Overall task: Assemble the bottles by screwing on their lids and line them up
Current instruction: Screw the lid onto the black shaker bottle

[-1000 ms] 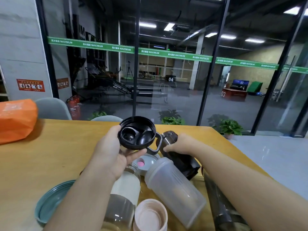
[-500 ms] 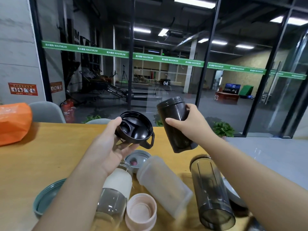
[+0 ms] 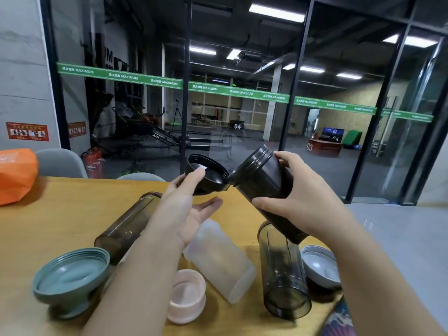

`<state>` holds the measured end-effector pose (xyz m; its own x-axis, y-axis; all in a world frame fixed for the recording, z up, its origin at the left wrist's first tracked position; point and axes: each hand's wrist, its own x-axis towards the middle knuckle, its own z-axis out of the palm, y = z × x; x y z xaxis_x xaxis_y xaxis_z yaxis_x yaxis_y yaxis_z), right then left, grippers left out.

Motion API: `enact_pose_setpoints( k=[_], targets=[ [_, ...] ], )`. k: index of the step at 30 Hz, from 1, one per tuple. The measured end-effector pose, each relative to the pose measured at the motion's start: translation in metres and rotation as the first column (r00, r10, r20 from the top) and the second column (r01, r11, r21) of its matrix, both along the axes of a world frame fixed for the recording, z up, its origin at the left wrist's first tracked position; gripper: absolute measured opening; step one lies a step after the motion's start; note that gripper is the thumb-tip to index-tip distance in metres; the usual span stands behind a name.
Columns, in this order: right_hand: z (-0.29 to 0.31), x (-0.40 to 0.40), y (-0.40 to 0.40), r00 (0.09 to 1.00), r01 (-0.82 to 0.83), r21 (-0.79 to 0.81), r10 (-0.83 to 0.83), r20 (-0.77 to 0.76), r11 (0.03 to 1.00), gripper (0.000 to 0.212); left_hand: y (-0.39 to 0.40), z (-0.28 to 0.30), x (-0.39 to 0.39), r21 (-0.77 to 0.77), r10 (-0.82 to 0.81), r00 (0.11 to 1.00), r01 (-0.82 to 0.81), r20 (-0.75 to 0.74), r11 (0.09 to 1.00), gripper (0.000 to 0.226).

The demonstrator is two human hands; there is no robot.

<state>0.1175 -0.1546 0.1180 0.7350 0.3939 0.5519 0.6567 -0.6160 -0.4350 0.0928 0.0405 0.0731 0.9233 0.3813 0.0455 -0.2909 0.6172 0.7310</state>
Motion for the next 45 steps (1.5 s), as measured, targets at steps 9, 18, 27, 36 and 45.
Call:
enact_pose_setpoints(
  k=[9,18,27,36,45],
  targets=[
    [0.006,0.003,-0.032,0.996,0.083,-0.116,-0.078,0.048,0.990,0.084,-0.015,0.004,0.017,0.135,-0.168,0.984,0.160,0.052,0.978,0.054],
    [-0.005,0.018,-0.026,0.991,0.048,-0.179,-0.025,0.128,0.983,0.091,-0.026,0.003,0.015,0.319,-0.077,0.991,0.039,0.106,0.947,0.053],
    [-0.021,0.021,-0.010,0.943,-0.024,-0.181,0.082,0.322,0.983,0.088,0.007,0.003,0.005,0.651,-0.228,0.967,0.098,0.118,0.752,0.070],
    [-0.028,0.027,-0.006,0.887,0.017,-0.204,0.079,0.456,0.979,0.085,-0.005,0.001,0.001,0.648,-0.210,0.973,0.220,-0.095,0.729,0.087],
    [-0.027,0.027,-0.005,0.866,-0.033,-0.231,0.143,0.479,0.972,0.084,-0.002,0.003,0.001,0.600,-0.207,0.976,0.206,-0.067,0.773,0.094]
  ],
)
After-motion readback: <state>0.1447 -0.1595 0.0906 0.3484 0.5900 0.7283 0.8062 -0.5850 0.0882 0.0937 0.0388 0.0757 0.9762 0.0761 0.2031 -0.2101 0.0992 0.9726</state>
